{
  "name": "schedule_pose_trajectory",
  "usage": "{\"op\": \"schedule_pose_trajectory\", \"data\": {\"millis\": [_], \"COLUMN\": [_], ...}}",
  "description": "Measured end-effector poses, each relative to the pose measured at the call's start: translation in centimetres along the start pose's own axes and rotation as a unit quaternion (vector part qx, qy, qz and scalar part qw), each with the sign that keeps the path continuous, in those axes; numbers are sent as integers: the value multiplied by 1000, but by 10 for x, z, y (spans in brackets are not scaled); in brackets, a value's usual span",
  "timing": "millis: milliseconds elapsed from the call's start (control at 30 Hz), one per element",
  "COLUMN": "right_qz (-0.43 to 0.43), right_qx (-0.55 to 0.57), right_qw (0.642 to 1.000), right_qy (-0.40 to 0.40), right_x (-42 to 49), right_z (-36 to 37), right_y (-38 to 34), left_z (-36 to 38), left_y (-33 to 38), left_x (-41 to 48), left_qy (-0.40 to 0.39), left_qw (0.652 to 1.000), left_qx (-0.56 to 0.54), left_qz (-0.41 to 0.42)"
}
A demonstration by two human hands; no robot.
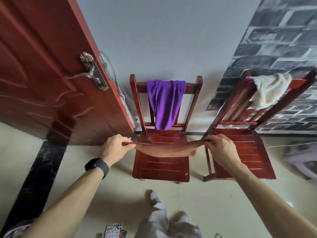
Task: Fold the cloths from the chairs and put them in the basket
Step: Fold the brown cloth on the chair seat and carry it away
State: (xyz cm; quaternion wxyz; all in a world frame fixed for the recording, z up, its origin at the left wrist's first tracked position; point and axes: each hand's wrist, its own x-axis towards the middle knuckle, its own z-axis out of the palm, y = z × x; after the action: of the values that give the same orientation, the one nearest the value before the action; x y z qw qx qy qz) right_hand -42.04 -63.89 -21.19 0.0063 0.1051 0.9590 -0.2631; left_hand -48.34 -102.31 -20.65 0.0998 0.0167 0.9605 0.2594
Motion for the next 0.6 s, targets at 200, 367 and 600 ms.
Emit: {"op": "schedule_pose_trajectory", "data": {"millis": [200,367,600], "right_qz": [-123,-123,-172], "right_qx": [-93,-114,-97], "right_qw": [986,983,978], "right_qy": [65,76,67], "right_x": [6,5,2], "right_z": [-36,-50,-50], "right_y": [0,-2,17], "left_z": [-34,-50,-46], "left_y": [18,21,26], "left_x": [-5,-5,-10], "left_qy": [98,144,114], "left_qw": [978,928,954], "left_qx": [116,253,228], "left_qz": [145,233,156]}}
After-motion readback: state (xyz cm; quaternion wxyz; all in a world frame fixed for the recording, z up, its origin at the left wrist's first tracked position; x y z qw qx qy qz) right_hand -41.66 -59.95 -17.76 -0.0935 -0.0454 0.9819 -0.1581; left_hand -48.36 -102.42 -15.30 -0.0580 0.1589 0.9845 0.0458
